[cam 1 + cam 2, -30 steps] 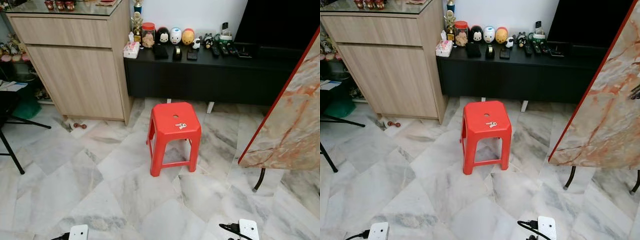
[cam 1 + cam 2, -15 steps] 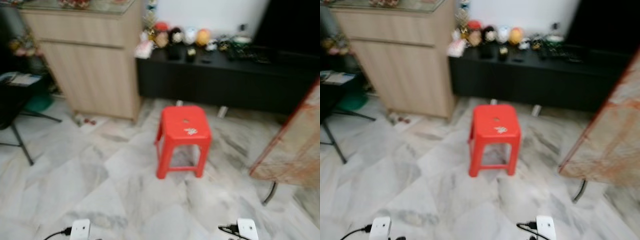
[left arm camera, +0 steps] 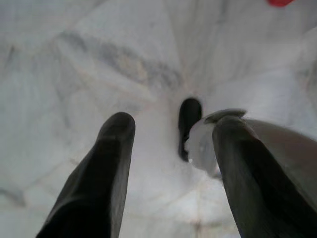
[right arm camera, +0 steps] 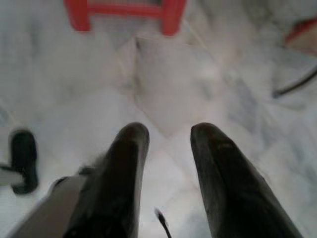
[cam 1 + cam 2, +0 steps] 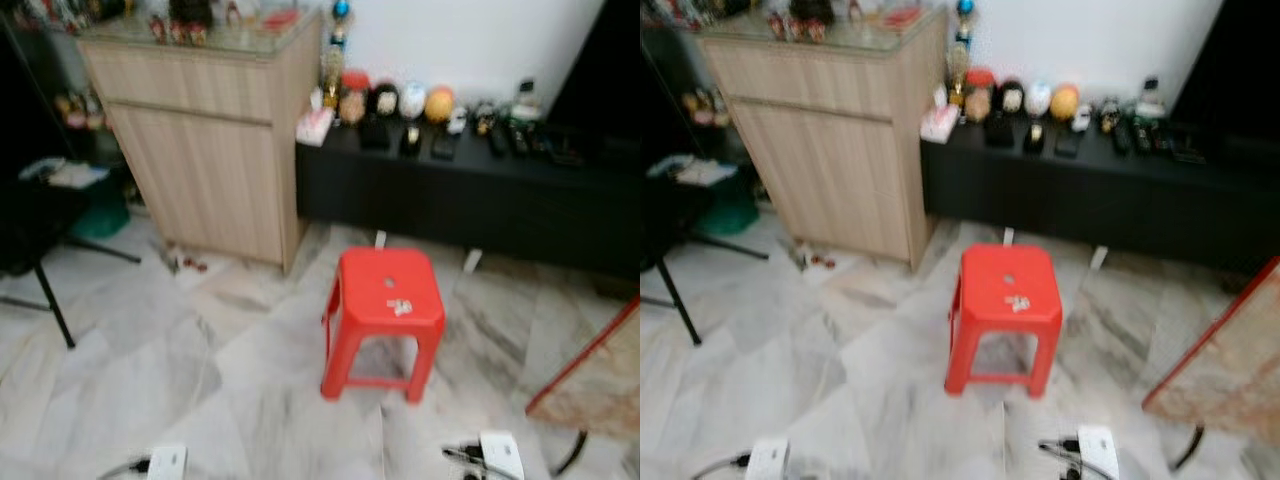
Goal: Hang keys on a hook
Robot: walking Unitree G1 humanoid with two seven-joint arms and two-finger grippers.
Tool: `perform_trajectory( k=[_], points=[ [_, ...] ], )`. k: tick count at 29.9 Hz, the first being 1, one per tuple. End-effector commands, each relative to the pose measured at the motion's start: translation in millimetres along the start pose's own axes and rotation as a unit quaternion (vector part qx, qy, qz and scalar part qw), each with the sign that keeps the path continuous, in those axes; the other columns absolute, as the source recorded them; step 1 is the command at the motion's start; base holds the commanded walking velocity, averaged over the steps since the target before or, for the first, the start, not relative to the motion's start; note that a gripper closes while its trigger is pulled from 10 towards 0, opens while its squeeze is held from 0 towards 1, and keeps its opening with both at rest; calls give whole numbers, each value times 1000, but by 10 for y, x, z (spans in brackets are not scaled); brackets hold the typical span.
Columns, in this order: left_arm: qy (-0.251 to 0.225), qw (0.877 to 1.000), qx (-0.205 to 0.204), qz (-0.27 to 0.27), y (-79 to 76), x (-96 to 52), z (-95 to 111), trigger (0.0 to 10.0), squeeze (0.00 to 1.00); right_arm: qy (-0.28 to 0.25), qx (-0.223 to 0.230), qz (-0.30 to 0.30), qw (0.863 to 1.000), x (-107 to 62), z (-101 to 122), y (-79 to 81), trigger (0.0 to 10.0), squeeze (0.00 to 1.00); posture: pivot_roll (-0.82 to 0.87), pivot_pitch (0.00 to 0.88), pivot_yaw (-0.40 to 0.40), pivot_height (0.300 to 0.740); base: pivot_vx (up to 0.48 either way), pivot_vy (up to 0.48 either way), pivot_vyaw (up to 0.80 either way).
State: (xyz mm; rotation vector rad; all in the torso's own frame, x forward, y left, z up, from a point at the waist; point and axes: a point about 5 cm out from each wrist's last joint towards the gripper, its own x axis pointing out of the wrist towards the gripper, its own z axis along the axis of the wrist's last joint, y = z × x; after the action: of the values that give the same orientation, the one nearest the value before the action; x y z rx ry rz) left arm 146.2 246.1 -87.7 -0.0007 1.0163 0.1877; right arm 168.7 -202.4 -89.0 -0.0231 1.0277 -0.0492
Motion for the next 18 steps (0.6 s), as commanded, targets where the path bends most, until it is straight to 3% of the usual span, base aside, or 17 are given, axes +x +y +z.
perform_trajectory(
  k=[1, 10, 15, 18],
  points=[
    [-4, 1000, -8, -7, -80, 14, 30, 10000, 0, 14, -6, -14, 1000, -28, -91, -133, 10000, 0, 16, 43, -94, 740, 349, 0, 0],
    [-3, 1000, -11, -4, -81, 13, 18, 10000, 0, 14, -16, -10, 1000, -30, -93, -136, 10000, 0, 22, 36, -96, 740, 346, 0, 0],
    [-6, 1000, -11, -1, -73, 15, 36, 10000, 0, 11, -25, -4, 1000, -25, -71, -121, 10000, 0, 29, 42, -101, 740, 343, 0, 539],
    [-4, 1000, -12, -2, -68, 14, 33, 10000, 0, 15, -19, -7, 1000, -24, -82, -114, 10000, 0, 18, 29, -91, 740, 339, 0, 0]
  ],
)
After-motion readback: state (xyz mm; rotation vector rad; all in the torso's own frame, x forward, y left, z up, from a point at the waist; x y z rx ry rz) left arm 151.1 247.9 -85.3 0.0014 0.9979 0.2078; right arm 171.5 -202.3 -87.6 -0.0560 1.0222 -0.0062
